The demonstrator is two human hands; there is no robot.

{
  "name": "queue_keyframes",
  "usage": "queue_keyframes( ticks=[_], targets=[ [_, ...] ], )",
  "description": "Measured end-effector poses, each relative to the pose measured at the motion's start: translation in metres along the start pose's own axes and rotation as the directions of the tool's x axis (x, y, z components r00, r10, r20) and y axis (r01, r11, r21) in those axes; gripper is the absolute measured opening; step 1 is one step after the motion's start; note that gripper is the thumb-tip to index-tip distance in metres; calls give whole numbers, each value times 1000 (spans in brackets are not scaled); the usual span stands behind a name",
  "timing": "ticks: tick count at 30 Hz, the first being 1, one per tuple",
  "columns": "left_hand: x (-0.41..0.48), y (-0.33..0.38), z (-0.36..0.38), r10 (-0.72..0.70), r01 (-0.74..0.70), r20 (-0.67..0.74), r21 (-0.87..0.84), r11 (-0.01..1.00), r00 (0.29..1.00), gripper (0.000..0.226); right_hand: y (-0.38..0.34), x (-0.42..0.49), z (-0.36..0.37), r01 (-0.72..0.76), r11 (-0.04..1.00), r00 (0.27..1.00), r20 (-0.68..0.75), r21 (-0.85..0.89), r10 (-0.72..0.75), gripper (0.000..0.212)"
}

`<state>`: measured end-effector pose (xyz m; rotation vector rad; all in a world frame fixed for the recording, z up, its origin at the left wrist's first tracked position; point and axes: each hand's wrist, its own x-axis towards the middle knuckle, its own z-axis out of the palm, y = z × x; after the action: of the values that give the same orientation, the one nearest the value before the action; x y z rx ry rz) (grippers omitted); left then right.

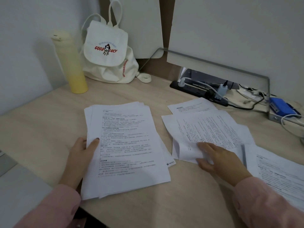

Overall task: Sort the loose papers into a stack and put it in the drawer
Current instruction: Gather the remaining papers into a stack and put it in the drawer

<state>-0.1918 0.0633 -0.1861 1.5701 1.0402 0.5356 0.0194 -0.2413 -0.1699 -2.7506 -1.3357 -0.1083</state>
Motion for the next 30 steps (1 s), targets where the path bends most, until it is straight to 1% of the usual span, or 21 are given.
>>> queue_keyframes(
  ticks=[2,4,5,6,8,9,11,13,15,17,19,21,23,25,27,29,30],
  targets=[
    [-2,0,0,16,-16,21,22,1000,1000,27,4,1,3,6,1000,998,-57,6,-6,34],
    [-4,0,0,33,-33,12,34,999,999,24,2,4,-3,-99,991,995,-20,86,101,26],
    [-5,0,1,47,-47,6,38,998,999,22,1,6,-7,-185,972,982,-6,142,188,16],
    [-6,-1,1,63,-63,1,39,997,998,19,2,8,-8,-251,946,965,-23,205,261,7],
    [-7,-1,3,86,-86,-4,33,996,996,17,1,15,-12,-369,858,916,-18,357,402,26],
    [-7,-2,3,98,-97,-6,33,995,995,17,-1,19,-14,-406,796,890,-2,450,455,31],
    [-7,-4,5,120,-119,-11,33,992,993,16,-13,28,-23,-419,688,865,29,592,502,30],
    [-6,-6,5,133,-132,-12,29,991,991,15,-28,39,-30,-391,586,865,66,709,498,21],
    [-7,-8,6,129,-129,-13,12,992,991,15,-51,50,-35,-369,462,868,122,807,481,22],
    [-7,-9,6,118,-119,-15,-6,993,993,17,-75,62,-37,-367,285,865,213,885,454,22],
    [-9,-8,6,114,-114,-11,-10,993,993,23,-102,76,-37,-375,74,865,319,924,388,21],
    [-11,-7,5,116,-116,-4,-25,993,993,40,-127,89,-35,-392,-111,863,407,913,300,21],
    [-13,-5,5,127,-127,3,-25,992,992,53,-148,100,-31,-404,-257,862,460,878,215,23],
    [-13,-4,6,141,-141,13,-5,990,990,49,-165,108,-27,-394,-423,861,488,816,141,24],
    [-13,-4,6,135,-135,18,14,991,991,35,-178,114,-24,-372,-586,856,510,720,84,24],
    [-14,-3,6,113,-112,25,-3,994,993,30,-187,120,-17,-356,-682,848,527,639,51,22],
    [-14,-3,6,102,-102,32,-7,995,994,33,-191,122,-14,-352,-708,846,532,612,39,22]
  ],
)
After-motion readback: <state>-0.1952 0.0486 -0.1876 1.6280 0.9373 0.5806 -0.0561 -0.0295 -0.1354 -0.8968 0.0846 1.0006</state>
